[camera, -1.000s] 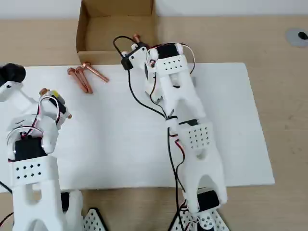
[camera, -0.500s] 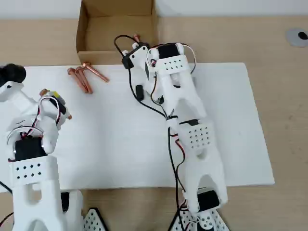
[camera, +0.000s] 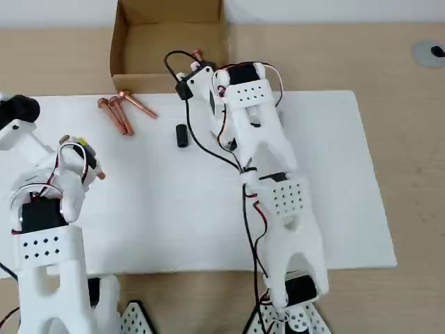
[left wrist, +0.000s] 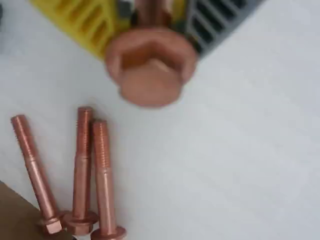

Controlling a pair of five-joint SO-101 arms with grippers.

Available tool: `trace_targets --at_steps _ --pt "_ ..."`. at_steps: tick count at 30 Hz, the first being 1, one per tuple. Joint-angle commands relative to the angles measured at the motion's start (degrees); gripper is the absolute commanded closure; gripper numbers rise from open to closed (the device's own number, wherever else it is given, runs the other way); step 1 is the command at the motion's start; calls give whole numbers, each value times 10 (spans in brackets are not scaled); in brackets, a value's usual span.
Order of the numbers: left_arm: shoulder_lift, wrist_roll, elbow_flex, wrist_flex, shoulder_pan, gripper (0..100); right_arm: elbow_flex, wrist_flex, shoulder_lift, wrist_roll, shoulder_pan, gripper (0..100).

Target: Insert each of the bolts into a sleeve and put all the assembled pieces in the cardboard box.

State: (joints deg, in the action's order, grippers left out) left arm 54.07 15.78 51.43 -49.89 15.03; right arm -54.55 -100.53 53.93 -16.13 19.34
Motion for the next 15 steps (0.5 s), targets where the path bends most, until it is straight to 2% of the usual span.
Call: trace_targets --at_steps 1,4,12,15 --pt "16 1 -5 -4 -4 995 -1 2 9 -18 13 838" --pt "16 1 -9 -15 -4 995 -6 4 30 -20 16 800" --pt "16 0 -9 -14 -4 995 -8 6 47 -26 15 802" --pt "16 0 -9 -13 -4 995 -37 -7 47 -24 15 884"
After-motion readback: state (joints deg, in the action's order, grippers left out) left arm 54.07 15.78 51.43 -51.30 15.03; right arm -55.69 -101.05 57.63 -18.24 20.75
